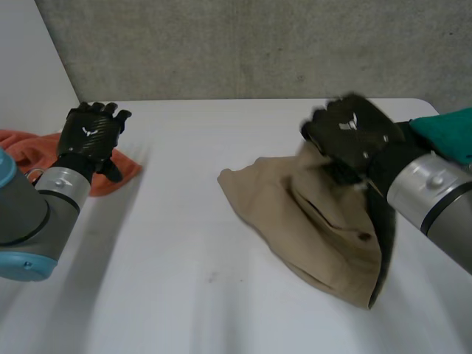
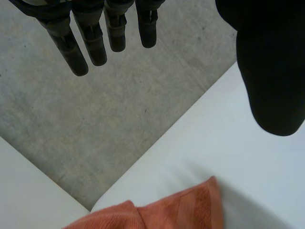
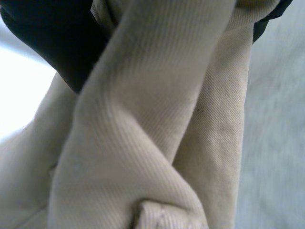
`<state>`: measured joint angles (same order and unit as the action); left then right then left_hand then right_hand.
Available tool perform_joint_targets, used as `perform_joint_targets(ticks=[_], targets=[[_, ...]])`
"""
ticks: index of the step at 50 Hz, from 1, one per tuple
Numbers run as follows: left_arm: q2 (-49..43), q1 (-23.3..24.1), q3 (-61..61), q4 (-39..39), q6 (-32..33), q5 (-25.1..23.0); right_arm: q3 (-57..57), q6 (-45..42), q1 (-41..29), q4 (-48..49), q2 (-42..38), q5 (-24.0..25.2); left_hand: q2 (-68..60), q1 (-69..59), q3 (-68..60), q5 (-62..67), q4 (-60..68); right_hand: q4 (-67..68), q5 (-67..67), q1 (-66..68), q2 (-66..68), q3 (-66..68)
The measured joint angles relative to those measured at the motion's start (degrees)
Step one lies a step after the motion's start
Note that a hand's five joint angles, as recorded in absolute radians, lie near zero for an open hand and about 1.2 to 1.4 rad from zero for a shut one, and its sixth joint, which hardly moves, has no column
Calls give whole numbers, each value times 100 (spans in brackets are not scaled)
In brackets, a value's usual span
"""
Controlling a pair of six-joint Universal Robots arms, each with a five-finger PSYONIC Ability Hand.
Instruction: Fold the laundry.
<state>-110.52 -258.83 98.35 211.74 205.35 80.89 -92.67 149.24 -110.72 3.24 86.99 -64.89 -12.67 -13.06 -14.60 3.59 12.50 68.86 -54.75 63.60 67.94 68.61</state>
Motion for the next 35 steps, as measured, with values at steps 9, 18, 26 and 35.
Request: perform_joint_targets(ticks=[9, 18, 26, 35], targets=[[482, 139, 59, 69, -247, 666, 1234, 2225, 109, 588, 359, 723, 0, 0, 0, 0, 0, 0, 0, 0, 19, 0], [883, 173, 253, -109, -616, 703, 2281, 2598, 775, 810, -1248, 849, 0, 0, 0, 0, 0, 0, 0, 0, 19, 0], [766, 475, 453, -182, -652, 586, 3091, 1190, 821, 766, -3239, 50, 0, 0, 0, 0, 0, -2495, 2331, -2353, -2560, -2514], [522, 806, 575, -293, -619, 706, 3524, 168, 446, 1184, -4158, -1117, 0, 0, 0, 0, 0, -5650, 5200, -5072, -5557, -5645]])
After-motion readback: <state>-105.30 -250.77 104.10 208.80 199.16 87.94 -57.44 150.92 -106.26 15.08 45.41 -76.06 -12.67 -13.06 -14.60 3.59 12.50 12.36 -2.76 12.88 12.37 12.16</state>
